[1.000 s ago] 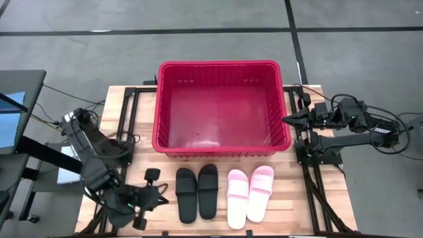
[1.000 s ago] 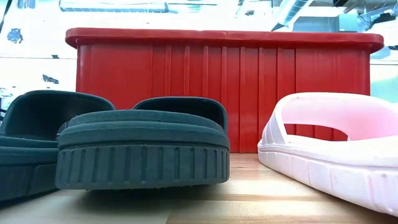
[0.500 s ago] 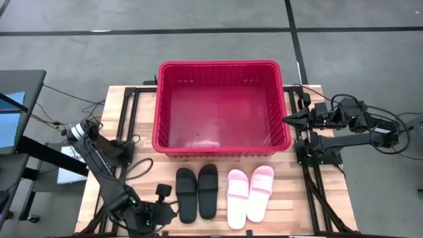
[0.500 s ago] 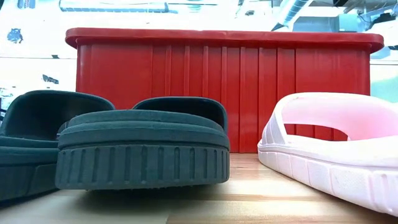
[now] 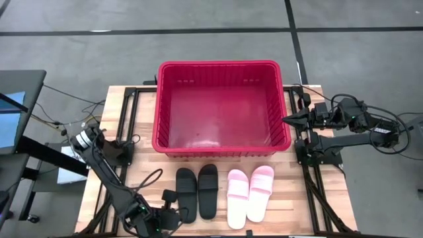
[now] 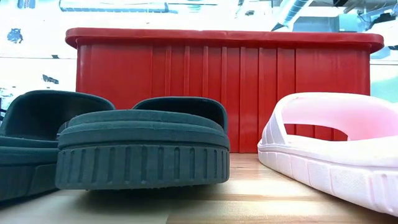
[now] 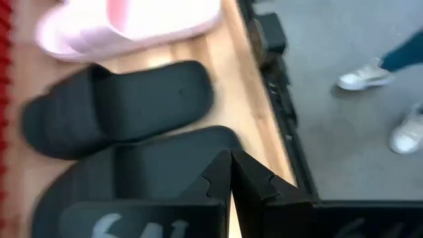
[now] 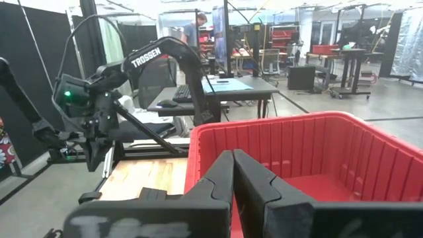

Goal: Pick and place slides into bin
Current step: Put the left black slipper into the red bin

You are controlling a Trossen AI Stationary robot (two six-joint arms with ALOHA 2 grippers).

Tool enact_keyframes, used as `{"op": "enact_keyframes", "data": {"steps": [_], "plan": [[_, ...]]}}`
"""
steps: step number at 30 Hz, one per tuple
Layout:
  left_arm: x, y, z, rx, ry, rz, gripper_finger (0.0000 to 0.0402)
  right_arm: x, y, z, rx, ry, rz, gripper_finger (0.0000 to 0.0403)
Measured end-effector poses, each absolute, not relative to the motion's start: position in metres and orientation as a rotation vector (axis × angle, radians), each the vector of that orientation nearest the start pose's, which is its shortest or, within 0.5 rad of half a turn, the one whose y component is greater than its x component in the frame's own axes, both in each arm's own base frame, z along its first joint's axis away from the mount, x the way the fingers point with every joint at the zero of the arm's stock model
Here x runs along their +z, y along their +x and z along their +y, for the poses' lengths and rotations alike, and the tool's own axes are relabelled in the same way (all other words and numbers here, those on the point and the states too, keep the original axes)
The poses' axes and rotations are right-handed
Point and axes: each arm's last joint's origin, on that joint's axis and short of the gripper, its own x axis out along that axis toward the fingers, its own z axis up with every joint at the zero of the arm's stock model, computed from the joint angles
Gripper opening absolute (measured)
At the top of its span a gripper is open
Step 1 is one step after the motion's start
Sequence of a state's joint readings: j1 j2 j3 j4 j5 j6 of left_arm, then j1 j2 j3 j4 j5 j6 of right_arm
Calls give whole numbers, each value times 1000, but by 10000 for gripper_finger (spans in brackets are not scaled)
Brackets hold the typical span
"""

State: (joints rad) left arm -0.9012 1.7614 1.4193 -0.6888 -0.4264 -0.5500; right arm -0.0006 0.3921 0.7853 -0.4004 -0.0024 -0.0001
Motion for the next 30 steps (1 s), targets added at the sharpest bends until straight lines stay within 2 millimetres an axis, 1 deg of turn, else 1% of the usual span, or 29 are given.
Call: {"op": "enact_keyframes", "data": {"steps": [4, 11, 13, 16, 24, 30], "plan": [[249, 245, -285, -224, 83, 922, 0, 353, 76, 0, 2, 0, 7, 0], [238, 258, -284, -196, 36, 935, 0, 353, 76, 0, 2, 0, 7, 0], [236, 258, -283, -190, 39, 945, 0, 353, 76, 0, 3, 0, 10, 0], [234, 264, -282, -179, 26, 936, 0, 353, 76, 0, 2, 0, 12, 0], [209, 274, -284, -166, 45, 994, 0, 352, 76, 0, 2, 0, 20, 0], [205, 276, -284, -161, 48, 1003, 0, 352, 76, 0, 2, 0, 20, 0]]}}
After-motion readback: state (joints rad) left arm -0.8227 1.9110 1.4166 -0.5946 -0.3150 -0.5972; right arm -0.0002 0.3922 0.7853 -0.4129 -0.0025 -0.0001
